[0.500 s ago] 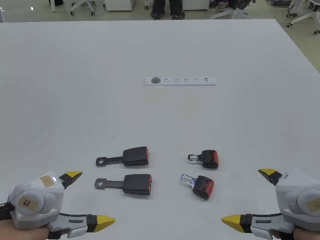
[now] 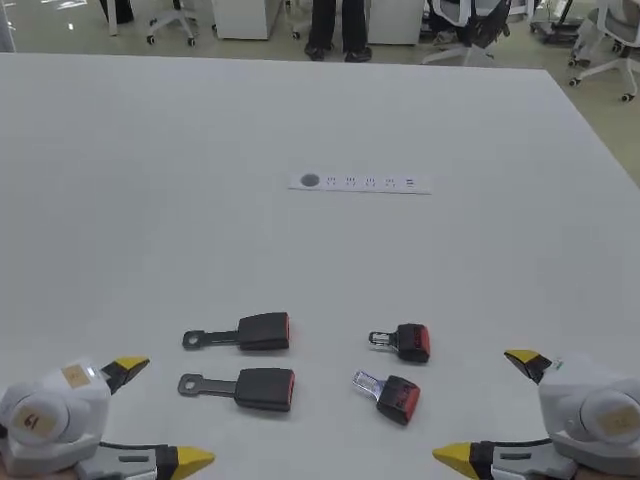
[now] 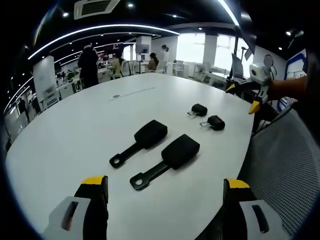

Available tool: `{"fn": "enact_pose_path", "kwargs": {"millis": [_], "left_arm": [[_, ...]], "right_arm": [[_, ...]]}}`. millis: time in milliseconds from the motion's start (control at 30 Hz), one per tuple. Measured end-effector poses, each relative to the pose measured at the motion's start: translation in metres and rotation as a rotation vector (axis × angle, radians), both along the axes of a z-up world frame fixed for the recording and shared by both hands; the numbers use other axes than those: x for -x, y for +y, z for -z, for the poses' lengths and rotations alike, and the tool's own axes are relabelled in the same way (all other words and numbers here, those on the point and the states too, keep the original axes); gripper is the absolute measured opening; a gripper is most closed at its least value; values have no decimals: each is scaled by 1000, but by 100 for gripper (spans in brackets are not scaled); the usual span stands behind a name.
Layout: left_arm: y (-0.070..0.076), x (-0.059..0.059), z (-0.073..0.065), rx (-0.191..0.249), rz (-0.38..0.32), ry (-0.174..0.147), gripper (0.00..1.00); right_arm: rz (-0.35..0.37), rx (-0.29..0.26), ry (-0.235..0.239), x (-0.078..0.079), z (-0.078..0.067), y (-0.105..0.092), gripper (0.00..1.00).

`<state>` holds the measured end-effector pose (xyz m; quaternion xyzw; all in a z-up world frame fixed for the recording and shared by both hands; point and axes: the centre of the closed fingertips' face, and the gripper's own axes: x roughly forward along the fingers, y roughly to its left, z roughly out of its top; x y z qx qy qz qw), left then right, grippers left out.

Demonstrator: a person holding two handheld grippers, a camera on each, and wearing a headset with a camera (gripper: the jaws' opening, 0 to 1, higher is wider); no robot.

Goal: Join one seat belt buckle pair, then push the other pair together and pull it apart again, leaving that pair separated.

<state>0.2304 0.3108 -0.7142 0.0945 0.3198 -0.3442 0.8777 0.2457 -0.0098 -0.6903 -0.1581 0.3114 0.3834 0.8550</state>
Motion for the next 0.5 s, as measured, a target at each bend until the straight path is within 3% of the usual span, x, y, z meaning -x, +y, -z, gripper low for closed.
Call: {"fn": "enact_pose_path", "kwargs": {"millis": [500], "left_arm": [[1, 0, 2, -3, 11, 2, 96]], "right_arm": [[-2, 6, 7, 4, 4, 5, 99]]}}
